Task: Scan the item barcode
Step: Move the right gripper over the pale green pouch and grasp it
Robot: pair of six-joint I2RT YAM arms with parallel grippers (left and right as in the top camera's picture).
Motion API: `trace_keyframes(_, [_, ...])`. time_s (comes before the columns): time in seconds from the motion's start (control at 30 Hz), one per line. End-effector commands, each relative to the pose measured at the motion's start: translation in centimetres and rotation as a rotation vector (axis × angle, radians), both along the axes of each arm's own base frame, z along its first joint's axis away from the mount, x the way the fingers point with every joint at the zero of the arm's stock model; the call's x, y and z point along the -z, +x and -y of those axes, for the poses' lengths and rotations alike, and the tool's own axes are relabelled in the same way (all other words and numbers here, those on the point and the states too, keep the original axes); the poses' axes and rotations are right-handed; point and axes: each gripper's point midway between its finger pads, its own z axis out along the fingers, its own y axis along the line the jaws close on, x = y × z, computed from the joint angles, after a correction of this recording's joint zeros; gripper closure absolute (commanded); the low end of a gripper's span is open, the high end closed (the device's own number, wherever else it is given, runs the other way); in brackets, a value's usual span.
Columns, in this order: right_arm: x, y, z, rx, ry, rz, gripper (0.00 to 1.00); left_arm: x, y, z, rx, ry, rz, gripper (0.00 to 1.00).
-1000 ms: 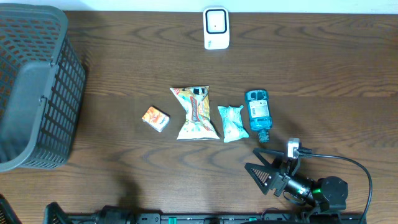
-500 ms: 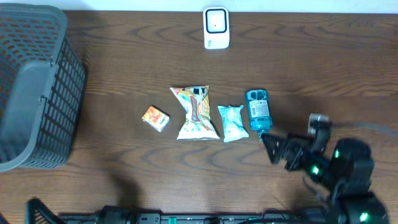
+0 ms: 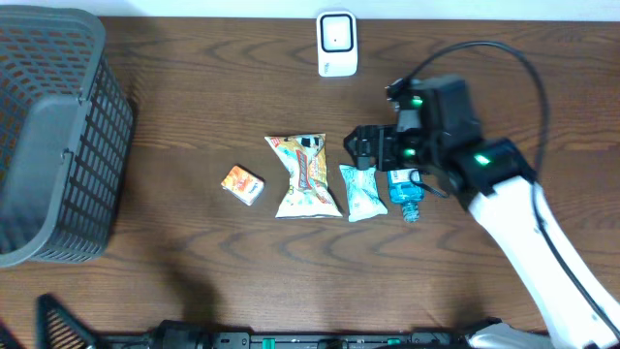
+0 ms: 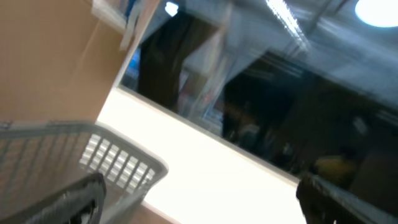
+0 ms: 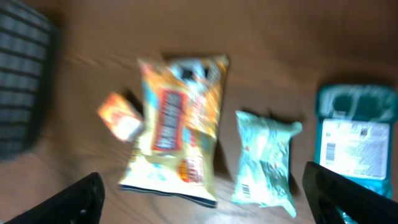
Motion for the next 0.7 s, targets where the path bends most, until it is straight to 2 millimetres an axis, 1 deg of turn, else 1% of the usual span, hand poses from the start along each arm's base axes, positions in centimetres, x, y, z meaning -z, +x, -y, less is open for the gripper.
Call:
trace_keyframes(0.0, [5.7,0.7,-0.4,-0.012,-0.072,-0.144,0.07,2.4,1.2,0.1,-0.004,0.002,-0.114,0.02])
trace_keyframes(0.1, [10.4,0.9,-0.6,-0.022,-0.09,-0.272,0.08,4.3,2.1,0.2,-0.004,0.014,-0.19,0.02])
trace_keyframes(0.2, [13.7,1.0,0.1,-0.004,-0.091,-0.373,0.09,5.4,2.8,0.3,-0.005,0.019,-0.229,0.02])
trace_keyframes(0.3, [15.1,0.8,-0.2,-0.046,-0.026,-0.433,0.08,6.4,3.6,0.4,-0.005,0.024,-0.26,0.02])
trace_keyframes(0.37, [15.3,0.6,-0.8,-0.11,0.017,-0.437,0.08,7.2,4.1,0.5,-0.005,0.027,-0.282,0.02])
trace_keyframes(0.4, [15.5,0.6,-0.8,-0.125,0.019,-0.437,0.08,7.5,4.4,0.5,-0.005,0.029,-0.293,0.02])
trace_keyframes(0.53, [17.0,0.7,0.1,-0.106,-0.04,-0.449,0.08,9.3,5.4,0.7,-0.004,0.037,-0.351,0.02])
trace_keyframes(0.67, [18.7,0.5,1.0,-0.084,-0.101,-0.476,0.08,10.5,5.8,0.8,-0.001,0.037,-0.388,0.02])
